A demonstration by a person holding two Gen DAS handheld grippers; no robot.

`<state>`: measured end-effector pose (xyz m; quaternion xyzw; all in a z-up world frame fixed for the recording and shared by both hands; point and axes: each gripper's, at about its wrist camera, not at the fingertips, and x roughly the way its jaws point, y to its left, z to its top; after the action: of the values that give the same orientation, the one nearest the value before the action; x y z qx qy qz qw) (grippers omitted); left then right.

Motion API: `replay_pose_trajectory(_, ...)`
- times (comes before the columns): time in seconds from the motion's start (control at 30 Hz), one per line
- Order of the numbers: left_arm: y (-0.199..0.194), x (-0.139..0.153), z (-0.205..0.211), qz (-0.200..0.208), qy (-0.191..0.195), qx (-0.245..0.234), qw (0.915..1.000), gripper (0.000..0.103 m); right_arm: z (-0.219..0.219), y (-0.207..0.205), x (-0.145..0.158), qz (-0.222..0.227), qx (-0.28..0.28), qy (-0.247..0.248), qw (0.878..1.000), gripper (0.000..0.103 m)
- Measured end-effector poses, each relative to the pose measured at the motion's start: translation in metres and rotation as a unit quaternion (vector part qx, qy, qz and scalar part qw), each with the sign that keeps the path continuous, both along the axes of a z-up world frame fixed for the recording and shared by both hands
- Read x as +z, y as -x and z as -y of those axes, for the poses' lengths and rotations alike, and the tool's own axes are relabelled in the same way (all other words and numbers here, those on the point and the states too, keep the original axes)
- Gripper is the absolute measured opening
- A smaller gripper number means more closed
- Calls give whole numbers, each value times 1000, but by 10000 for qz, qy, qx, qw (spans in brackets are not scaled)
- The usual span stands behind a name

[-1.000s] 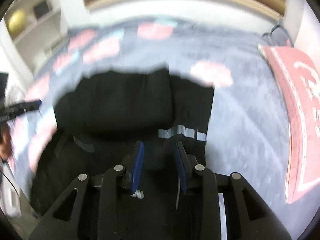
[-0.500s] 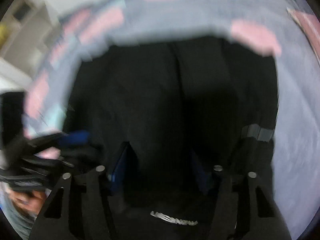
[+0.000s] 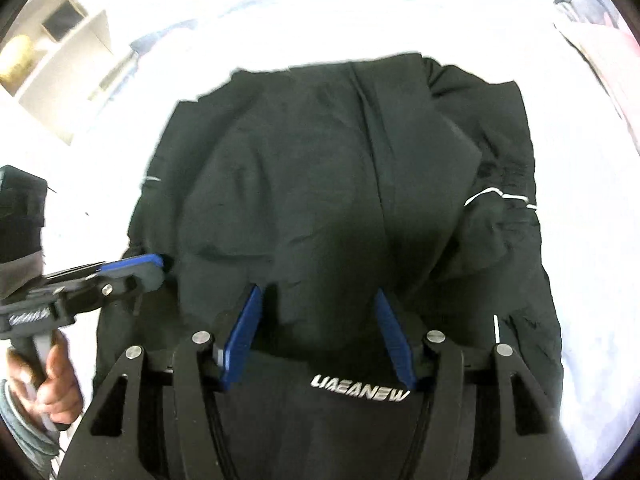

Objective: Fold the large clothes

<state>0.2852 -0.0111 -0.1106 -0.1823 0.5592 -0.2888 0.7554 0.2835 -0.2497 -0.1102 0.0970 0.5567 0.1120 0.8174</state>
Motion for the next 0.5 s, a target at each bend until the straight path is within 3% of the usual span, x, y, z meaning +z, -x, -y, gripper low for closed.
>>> replay_pose_trajectory(0.07, -1, -5, -2, 7, 3, 99, 10000, 35, -6, 0, -2, 16, 34, 128, 9999, 62)
replay_pose_trajectory(0.17, -9, -44, 10, -389, -412, 163, 9983, 35, -16, -5, -28, -299, 169, 603, 9976, 61)
replay_pose_trajectory(0.27, -11, -89, 4, -911, -88, 445, 9948, 35, -21, -10, -73, -783, 89, 625, 9949, 60)
replay_pose_trajectory(0.37, -4, -88, 6, -733, -222, 408, 9962, 35, -12, -9, -84, -742, -229, 274, 9966, 62)
replay_pose_trajectory(0.5, 12, -73, 14, -572, -462, 156, 9972, 35, -13, -8, -81, -662, -165, 286, 9973, 62)
